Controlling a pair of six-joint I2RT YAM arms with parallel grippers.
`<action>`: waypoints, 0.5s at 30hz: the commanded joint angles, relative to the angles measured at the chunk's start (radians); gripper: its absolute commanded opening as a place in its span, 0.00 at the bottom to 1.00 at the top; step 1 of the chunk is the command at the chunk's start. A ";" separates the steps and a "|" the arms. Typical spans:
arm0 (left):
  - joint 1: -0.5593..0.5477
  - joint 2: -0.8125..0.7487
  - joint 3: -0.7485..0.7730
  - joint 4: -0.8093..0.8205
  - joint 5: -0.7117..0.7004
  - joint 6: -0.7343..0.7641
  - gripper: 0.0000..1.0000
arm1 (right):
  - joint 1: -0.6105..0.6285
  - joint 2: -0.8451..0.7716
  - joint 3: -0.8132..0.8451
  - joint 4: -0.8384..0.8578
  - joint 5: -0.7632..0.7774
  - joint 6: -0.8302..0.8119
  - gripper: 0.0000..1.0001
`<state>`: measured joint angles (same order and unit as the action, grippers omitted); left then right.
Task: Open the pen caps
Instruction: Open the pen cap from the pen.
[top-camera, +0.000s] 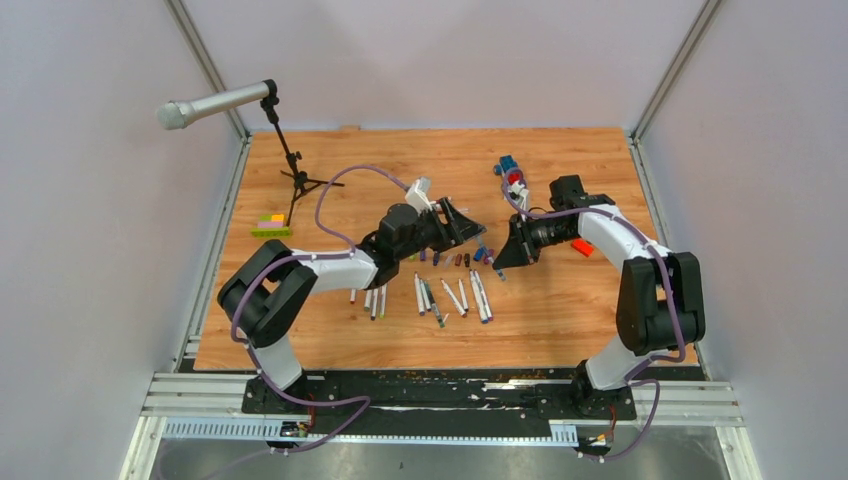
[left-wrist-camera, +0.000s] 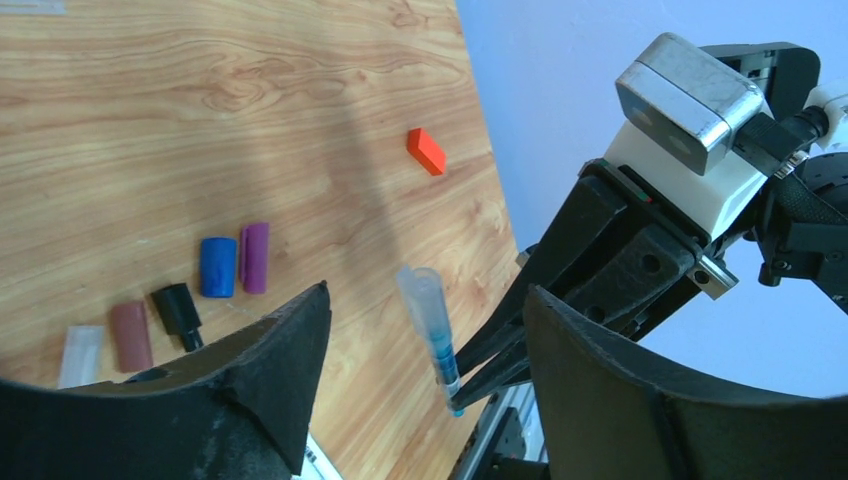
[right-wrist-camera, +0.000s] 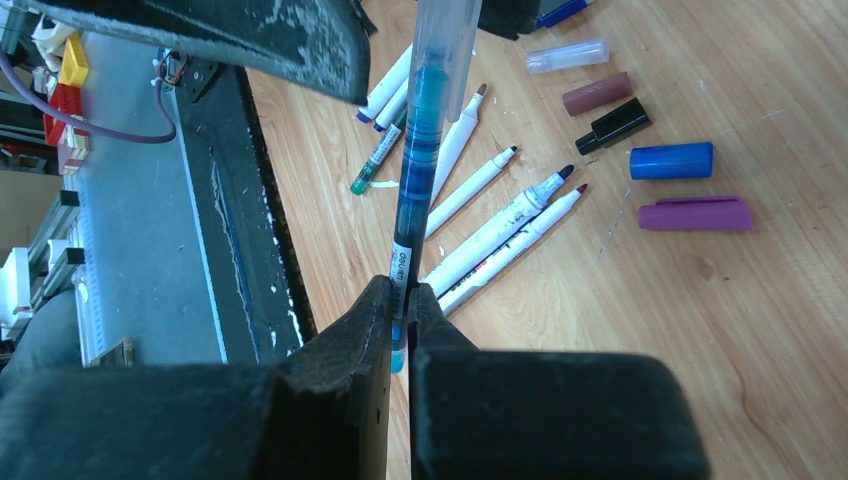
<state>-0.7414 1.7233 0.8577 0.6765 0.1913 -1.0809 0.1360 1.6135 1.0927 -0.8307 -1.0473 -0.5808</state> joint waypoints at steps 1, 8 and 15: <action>-0.016 0.033 0.054 0.026 -0.017 -0.014 0.73 | -0.001 0.010 0.020 -0.005 -0.071 -0.031 0.00; -0.024 0.056 0.063 0.041 -0.015 -0.026 0.35 | 0.001 0.014 0.016 -0.007 -0.072 -0.030 0.00; -0.026 0.025 0.045 0.034 -0.041 0.001 0.05 | 0.007 0.010 0.015 -0.022 -0.084 -0.055 0.00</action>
<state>-0.7677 1.7775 0.8944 0.7002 0.1875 -1.1187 0.1379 1.6287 1.0927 -0.8368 -1.0592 -0.5999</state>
